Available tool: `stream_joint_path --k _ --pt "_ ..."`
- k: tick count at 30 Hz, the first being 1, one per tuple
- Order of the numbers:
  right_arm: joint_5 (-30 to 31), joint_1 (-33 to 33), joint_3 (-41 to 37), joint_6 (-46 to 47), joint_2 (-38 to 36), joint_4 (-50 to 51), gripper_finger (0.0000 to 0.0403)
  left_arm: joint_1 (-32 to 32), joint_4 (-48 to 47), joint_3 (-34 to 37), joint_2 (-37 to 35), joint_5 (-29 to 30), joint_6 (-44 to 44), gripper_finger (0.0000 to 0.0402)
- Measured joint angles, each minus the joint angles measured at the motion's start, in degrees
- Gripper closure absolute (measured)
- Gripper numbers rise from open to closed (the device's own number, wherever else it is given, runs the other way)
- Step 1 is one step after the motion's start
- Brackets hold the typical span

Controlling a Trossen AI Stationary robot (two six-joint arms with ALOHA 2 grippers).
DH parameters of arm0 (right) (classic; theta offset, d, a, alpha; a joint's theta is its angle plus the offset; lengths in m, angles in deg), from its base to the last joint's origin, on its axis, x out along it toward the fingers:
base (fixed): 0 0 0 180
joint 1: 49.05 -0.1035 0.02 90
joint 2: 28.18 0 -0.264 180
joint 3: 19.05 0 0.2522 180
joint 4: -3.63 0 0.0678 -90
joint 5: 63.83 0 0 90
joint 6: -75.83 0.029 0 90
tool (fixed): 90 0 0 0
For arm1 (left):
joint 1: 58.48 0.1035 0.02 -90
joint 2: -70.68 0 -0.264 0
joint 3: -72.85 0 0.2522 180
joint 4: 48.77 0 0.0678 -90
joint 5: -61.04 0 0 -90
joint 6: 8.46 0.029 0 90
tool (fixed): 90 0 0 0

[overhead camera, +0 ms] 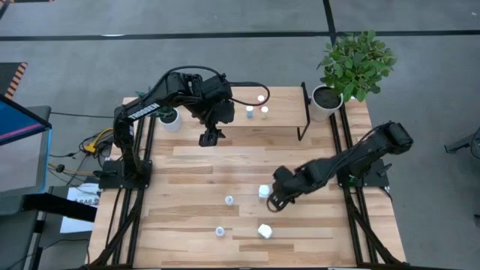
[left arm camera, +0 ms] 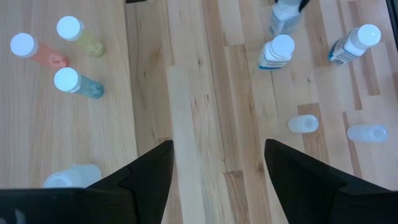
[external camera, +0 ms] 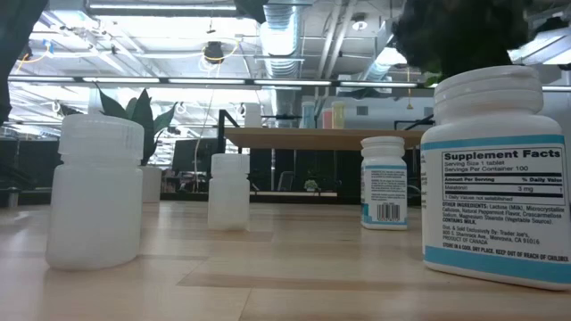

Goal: Pick and place medicine bottles onto shelf by color
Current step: Put the middle large white pill bottle on the shelf

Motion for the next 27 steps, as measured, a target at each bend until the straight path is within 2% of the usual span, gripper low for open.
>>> stream_joint_path --k 7,14,22,27 --pt "1.23 8.65 4.82 -9.34 -10.46 11.30 0.0229 0.00 0.00 0.00 0.01 0.00 -0.02 0.0164" --pt "2.99 25.58 12.84 -24.52 -13.54 16.92 0.0242 0.00 0.00 0.00 0.02 0.00 -0.02 0.0164" --pt "2.99 46.51 29.86 -45.33 -2.61 27.20 0.0230 0.00 0.00 0.00 0.02 0.00 -0.03 0.0164" --pt "0.73 54.99 41.78 -54.43 6.69 31.97 0.0233 0.02 0.00 0.00 0.02 0.00 -0.04 0.0164"
